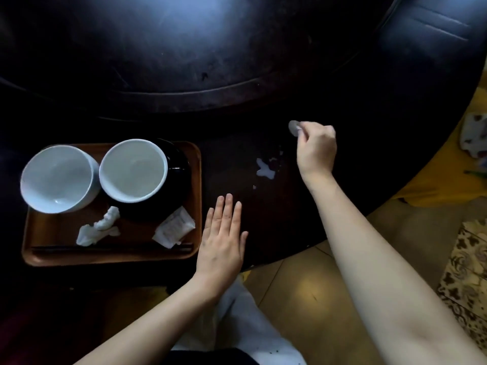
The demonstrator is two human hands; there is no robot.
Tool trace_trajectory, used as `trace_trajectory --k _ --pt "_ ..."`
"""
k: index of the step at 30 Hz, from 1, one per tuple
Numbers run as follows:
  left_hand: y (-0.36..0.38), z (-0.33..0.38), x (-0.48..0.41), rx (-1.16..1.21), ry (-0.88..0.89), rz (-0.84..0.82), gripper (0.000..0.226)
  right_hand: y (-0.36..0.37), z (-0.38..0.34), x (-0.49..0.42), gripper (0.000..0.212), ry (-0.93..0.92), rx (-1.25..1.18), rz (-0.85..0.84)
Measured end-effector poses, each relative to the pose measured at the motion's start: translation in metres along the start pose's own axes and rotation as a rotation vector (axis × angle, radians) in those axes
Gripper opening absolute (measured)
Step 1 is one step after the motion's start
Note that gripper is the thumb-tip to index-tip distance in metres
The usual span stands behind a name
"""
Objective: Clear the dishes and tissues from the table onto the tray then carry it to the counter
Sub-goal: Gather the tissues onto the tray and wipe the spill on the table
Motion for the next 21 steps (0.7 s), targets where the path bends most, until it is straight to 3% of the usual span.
trace_trajectory --k 6,21 --pt "0.008 0.002 0.006 -0.05 -0.048 -0.008 0.054 0.027 0.012 0.029 0.032 -0.234 0.137 0.047" --pt "0.012 0.003 0.005 -0.128 -0.053 0.037 0.056 0.026 0.002 0.082 0.028 -0.487 -0.011 -0.093"
Point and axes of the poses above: each hand's wrist, its own x-axis away from the middle knuckle, its own y-axis out of the palm, z = x × y, the point moved 1 cm from there along -x, towards the middle knuckle, and after that the axes turned 6 degrees about -z, right-handed, at the moved point
